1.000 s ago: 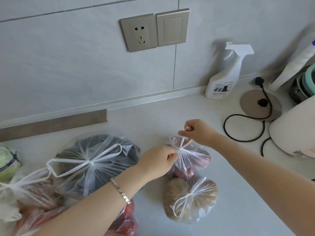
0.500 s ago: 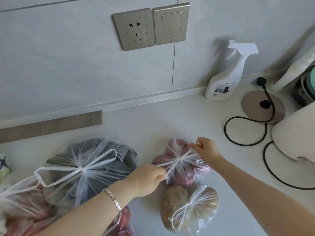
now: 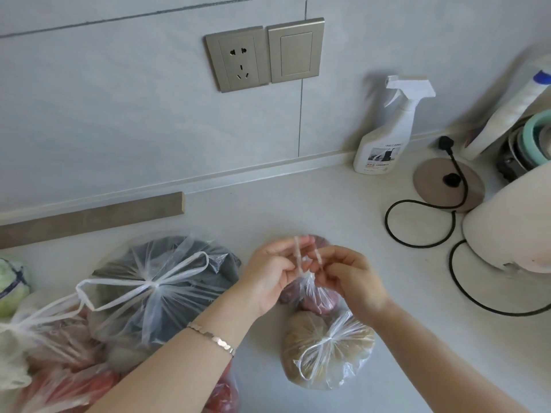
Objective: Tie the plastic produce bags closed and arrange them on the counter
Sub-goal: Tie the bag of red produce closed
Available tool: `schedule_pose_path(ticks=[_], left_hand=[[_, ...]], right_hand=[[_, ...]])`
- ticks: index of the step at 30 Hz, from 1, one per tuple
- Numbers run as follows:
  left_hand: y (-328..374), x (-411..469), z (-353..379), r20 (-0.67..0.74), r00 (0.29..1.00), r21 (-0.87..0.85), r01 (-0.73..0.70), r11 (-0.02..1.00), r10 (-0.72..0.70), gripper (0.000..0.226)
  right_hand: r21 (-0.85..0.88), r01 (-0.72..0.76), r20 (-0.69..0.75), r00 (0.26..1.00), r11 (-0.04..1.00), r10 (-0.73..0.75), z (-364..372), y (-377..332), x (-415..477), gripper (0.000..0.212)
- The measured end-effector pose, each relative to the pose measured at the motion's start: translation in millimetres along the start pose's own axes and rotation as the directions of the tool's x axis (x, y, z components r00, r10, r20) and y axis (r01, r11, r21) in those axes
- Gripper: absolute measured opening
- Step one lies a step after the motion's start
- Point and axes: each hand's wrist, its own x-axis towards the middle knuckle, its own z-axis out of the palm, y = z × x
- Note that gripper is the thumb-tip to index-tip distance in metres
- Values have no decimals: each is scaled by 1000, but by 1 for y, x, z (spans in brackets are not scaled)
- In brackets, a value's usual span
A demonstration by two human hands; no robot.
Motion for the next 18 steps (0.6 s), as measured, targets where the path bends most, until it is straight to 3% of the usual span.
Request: schedule_pose_path(ticks=[3,10,14,18], left_hand=[[-2,2,-6,-21,999,224,-36,974,42,51],[-14,3,-2,109,994,438,-47,898,-1,54],[-13,11,3,80,996,432,-70,899,40,52],[-13,16,5,92,994,527,-100,844,60,44]], right_hand=[[32,-51,29,998,998,50,1,2,-5,44],[266,-232,161,968,936,194,-8,-5,7,27],[104,-294,286,924,950,255,-12,-12,16,31],[-135,-261,243,926,956,288,-13,-19,22,21]])
